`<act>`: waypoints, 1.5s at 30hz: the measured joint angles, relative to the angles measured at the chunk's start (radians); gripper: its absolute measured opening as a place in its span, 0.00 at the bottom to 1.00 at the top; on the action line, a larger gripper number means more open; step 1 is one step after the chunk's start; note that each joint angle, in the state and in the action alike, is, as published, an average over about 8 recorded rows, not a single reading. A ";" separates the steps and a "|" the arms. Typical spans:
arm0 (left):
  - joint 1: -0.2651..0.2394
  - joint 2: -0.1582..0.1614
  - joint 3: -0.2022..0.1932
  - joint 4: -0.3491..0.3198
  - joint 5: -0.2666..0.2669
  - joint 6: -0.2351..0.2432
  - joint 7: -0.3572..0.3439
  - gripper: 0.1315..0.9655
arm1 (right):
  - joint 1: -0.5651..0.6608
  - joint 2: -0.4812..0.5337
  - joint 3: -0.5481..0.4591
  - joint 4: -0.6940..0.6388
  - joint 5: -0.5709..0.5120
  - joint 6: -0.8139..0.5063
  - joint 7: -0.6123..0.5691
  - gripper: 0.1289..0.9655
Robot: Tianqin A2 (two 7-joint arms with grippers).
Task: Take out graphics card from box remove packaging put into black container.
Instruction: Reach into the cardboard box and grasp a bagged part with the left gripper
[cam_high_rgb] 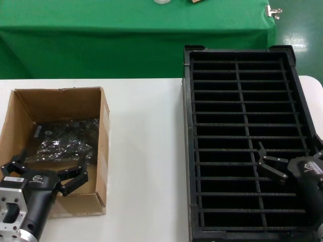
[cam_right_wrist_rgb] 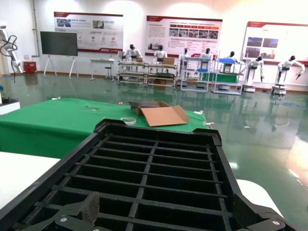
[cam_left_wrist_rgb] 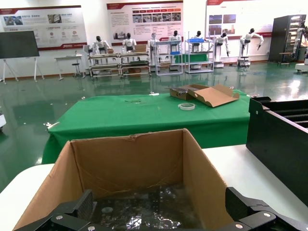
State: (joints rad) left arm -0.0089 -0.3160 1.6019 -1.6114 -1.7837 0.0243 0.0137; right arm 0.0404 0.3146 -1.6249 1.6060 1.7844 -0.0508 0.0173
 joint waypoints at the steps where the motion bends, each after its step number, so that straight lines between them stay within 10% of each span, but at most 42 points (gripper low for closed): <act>1: 0.000 0.000 0.000 0.000 0.000 0.000 0.000 1.00 | 0.000 0.000 0.000 0.000 0.000 0.000 0.000 1.00; 16: -0.006 -0.010 -0.007 -0.010 0.003 0.003 0.007 1.00 | 0.000 0.000 0.000 0.000 0.000 0.000 0.000 1.00; 23: -0.049 -0.151 0.068 -0.011 -0.047 -0.058 0.028 1.00 | 0.000 0.000 0.000 0.000 0.000 0.000 0.000 1.00; 29: -0.129 -0.389 0.228 -0.014 -0.157 -0.114 0.084 1.00 | 0.000 0.000 0.000 0.000 0.000 0.000 0.000 1.00; 36: -0.314 -0.653 0.521 0.006 -0.250 -0.101 0.156 1.00 | 0.000 0.000 0.000 0.000 0.000 0.000 0.000 1.00; 41: -0.496 -0.745 0.731 0.065 -0.192 -0.047 0.140 1.00 | 0.000 0.000 0.000 0.000 0.000 0.000 0.000 1.00; 45: -0.651 -0.752 0.877 0.145 -0.057 0.017 0.051 1.00 | 0.000 0.000 0.000 0.000 0.000 0.000 0.000 1.00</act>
State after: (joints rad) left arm -0.6603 -1.0684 2.4785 -1.4660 -1.8403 0.0412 0.0648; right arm 0.0404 0.3146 -1.6249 1.6060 1.7843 -0.0508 0.0174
